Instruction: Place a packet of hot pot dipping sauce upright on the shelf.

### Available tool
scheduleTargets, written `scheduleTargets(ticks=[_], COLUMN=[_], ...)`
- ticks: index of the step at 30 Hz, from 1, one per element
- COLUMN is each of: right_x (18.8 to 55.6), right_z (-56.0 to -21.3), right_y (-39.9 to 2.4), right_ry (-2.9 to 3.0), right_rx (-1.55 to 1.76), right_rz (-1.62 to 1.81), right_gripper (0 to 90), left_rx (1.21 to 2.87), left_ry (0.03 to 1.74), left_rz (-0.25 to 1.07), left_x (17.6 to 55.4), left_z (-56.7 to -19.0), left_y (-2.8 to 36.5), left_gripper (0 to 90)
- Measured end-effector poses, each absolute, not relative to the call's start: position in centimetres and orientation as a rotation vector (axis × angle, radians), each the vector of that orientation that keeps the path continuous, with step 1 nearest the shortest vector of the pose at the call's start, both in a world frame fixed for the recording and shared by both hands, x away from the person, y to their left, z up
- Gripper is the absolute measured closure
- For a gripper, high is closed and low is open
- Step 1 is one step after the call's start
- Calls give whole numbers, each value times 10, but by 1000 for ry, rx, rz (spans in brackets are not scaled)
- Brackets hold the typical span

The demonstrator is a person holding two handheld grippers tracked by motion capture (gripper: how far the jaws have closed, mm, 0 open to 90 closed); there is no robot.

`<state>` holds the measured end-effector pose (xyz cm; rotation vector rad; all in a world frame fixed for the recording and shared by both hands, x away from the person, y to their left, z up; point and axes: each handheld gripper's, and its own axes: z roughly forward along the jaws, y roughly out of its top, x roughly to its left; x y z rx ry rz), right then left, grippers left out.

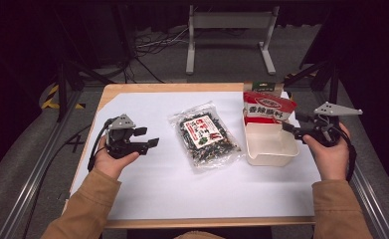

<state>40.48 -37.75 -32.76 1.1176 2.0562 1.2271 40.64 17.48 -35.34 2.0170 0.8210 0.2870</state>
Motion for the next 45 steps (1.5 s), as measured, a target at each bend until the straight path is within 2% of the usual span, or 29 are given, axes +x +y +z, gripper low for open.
scheduleTargets(ticks=[15,20,28,45], right_x=[380,373,361,341], right_z=[-331,-332,-332,-335], right_y=[-352,-340,-322,-316], right_ry=[2117,2157,2210,2228], right_rx=[1052,1034,978,942], right_rz=[1328,1321,1319,1329], right_gripper=[327,340,378,364], left_rx=[2002,1988,1981,2040], left_ry=[780,812,904,911], left_rz=[261,207,218,238], left_x=[424,437,461,506], left_z=[-346,-347,-350,-344], left_y=[163,159,154,133], left_gripper=[380,389,405,384])
